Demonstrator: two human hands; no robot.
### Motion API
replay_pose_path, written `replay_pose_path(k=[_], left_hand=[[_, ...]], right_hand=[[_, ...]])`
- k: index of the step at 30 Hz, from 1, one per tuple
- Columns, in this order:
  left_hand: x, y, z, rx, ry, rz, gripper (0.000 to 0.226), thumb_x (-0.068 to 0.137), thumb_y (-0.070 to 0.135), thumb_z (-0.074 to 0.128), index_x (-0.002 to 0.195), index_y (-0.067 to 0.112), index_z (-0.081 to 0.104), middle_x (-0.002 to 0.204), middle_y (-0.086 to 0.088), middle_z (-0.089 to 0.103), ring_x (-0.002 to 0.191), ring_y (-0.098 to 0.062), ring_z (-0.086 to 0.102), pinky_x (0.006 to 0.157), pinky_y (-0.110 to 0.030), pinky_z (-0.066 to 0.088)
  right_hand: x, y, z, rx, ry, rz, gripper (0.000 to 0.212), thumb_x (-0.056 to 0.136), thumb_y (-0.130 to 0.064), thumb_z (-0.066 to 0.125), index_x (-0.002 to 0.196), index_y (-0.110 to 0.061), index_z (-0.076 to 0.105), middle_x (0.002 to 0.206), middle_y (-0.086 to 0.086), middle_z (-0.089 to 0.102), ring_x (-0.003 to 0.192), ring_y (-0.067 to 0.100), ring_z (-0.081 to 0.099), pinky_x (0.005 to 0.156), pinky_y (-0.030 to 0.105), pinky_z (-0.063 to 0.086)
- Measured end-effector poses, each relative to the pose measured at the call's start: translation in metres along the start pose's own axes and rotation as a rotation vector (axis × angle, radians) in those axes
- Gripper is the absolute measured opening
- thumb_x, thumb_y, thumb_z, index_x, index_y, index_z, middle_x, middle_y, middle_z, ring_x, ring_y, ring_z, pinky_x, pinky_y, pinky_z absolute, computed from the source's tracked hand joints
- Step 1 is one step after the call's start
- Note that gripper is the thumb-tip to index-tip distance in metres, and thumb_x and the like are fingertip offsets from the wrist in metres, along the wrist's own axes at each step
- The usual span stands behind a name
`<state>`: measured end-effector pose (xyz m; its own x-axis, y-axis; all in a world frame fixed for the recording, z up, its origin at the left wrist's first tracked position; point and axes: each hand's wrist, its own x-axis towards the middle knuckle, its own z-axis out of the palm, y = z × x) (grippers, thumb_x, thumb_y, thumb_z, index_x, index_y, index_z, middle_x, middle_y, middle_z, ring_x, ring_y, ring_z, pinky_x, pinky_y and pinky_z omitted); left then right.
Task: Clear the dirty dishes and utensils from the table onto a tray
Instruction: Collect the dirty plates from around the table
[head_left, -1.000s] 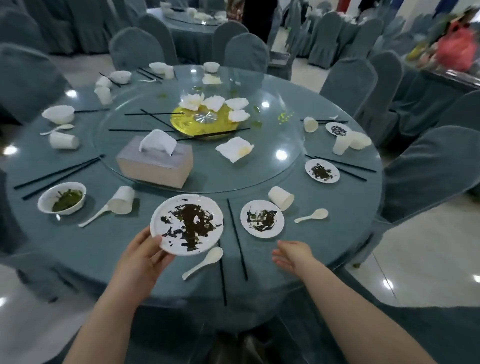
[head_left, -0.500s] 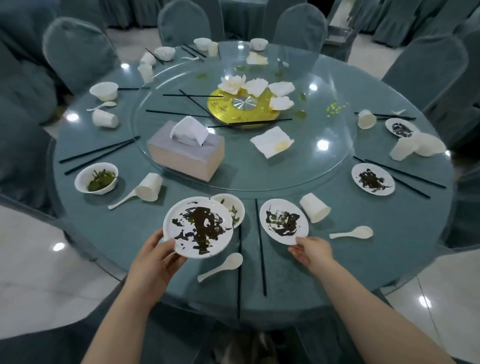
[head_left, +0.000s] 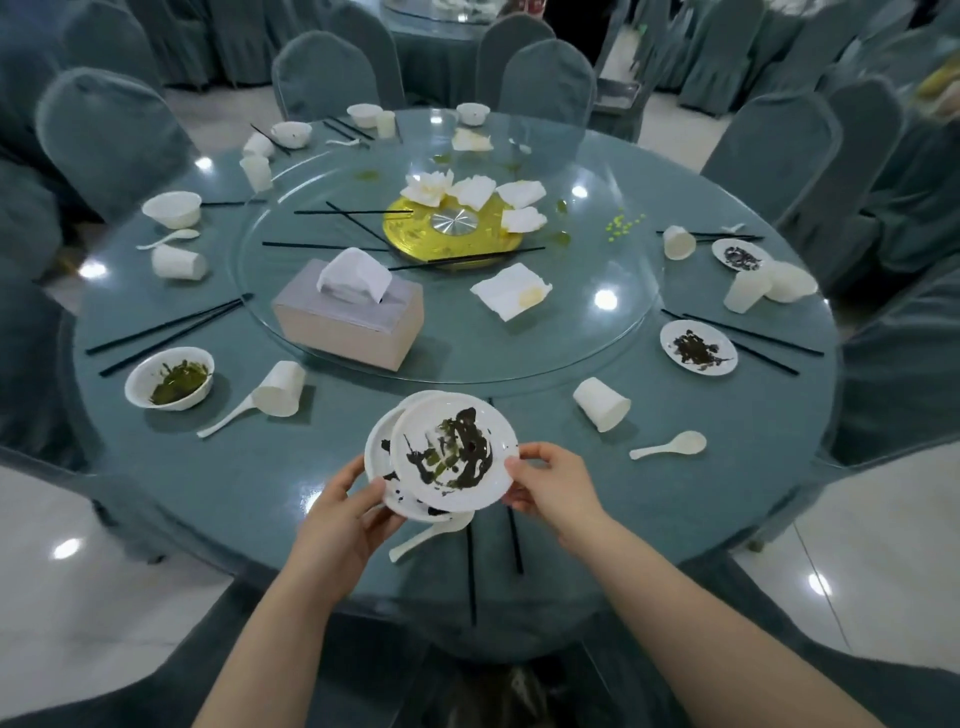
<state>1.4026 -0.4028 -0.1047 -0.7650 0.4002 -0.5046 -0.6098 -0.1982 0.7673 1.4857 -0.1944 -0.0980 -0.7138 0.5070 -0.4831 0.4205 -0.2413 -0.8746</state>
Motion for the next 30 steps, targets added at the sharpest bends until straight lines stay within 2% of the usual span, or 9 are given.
replay_pose_path(k=[3, 6, 9, 12, 16, 21, 25, 30], left_hand=[[-0.005, -0.001, -0.001, -0.01, -0.025, -0.005, 0.037, 0.092, 0.004, 0.056, 0.126, 0.019, 0.054, 0.095, -0.006, 0.075, 0.082, -0.022, 0.073, 0.061, -0.026, 0.057], [-0.008, 0.003, -0.001, 0.005, -0.059, 0.013, 0.034, 0.094, 0.01, 0.056, 0.126, 0.019, 0.053, 0.097, -0.005, 0.075, 0.084, -0.022, 0.073, 0.063, -0.027, 0.058], [-0.008, 0.008, 0.006, 0.025, -0.118, 0.025, 0.035, 0.089, 0.017, 0.061, 0.123, 0.02, 0.054, 0.103, -0.007, 0.074, 0.089, -0.026, 0.072, 0.065, -0.029, 0.058], [0.001, 0.011, 0.022, 0.043, -0.166, 0.027, 0.031, 0.09, 0.007, 0.059, 0.116, 0.022, 0.053, 0.101, -0.012, 0.074, 0.09, -0.028, 0.072, 0.064, -0.029, 0.058], [0.02, 0.013, 0.058, 0.102, -0.235, 0.033, 0.032, 0.093, 0.002, 0.054, 0.118, 0.02, 0.057, 0.104, -0.009, 0.073, 0.088, -0.025, 0.072, 0.063, -0.027, 0.058], [0.059, 0.013, 0.109, 0.144, -0.253, 0.009, 0.041, 0.093, 0.003, 0.055, 0.131, 0.015, 0.049, 0.102, -0.01, 0.074, 0.085, -0.024, 0.073, 0.062, -0.026, 0.057], [0.097, 0.016, 0.154, 0.153, -0.271, -0.03, 0.041, 0.092, 0.004, 0.056, 0.13, 0.017, 0.048, 0.099, -0.011, 0.074, 0.08, -0.022, 0.073, 0.061, -0.027, 0.057], [0.148, 0.022, 0.204, 0.135, -0.238, -0.065, 0.038, 0.092, 0.003, 0.055, 0.128, 0.015, 0.05, 0.089, -0.006, 0.075, 0.066, -0.016, 0.071, 0.056, -0.025, 0.057]], right_hand=[[-0.011, 0.002, 0.012, 0.017, -0.014, -0.03, 0.011, 0.095, -0.014, 0.054, 0.103, -0.015, 0.061, 0.095, 0.009, 0.067, 0.062, 0.016, 0.064, 0.051, 0.024, 0.053], [-0.02, 0.0, 0.018, 0.117, -0.056, -0.027, 0.022, 0.095, -0.004, 0.052, 0.115, -0.01, 0.058, 0.105, 0.016, 0.068, 0.067, 0.018, 0.068, 0.055, 0.024, 0.055], [-0.023, -0.004, 0.015, 0.123, -0.016, -0.07, 0.027, 0.089, 0.005, 0.058, 0.112, -0.008, 0.058, 0.088, 0.013, 0.068, 0.067, 0.017, 0.066, 0.056, 0.024, 0.056], [-0.02, -0.011, 0.001, 0.13, 0.039, -0.102, 0.026, 0.086, 0.006, 0.061, 0.105, -0.012, 0.059, 0.077, 0.005, 0.068, 0.063, 0.014, 0.066, 0.058, 0.024, 0.057], [-0.008, -0.018, -0.031, 0.173, 0.078, -0.112, 0.021, 0.086, 0.004, 0.063, 0.103, -0.009, 0.063, 0.079, 0.003, 0.071, 0.068, 0.015, 0.067, 0.06, 0.024, 0.056], [0.032, -0.034, -0.08, 0.224, 0.119, -0.098, 0.014, 0.088, -0.002, 0.063, 0.102, -0.004, 0.066, 0.081, 0.007, 0.069, 0.065, 0.014, 0.065, 0.059, 0.022, 0.054], [0.074, -0.039, -0.137, 0.275, 0.264, -0.047, 0.005, 0.09, -0.004, 0.062, 0.094, -0.004, 0.064, 0.074, 0.009, 0.066, 0.058, 0.015, 0.059, 0.054, 0.02, 0.052], [0.135, -0.033, -0.219, 0.312, 0.44, 0.049, 0.004, 0.087, 0.0, 0.062, 0.088, -0.004, 0.061, 0.074, 0.012, 0.063, 0.059, 0.018, 0.057, 0.057, 0.024, 0.048]])
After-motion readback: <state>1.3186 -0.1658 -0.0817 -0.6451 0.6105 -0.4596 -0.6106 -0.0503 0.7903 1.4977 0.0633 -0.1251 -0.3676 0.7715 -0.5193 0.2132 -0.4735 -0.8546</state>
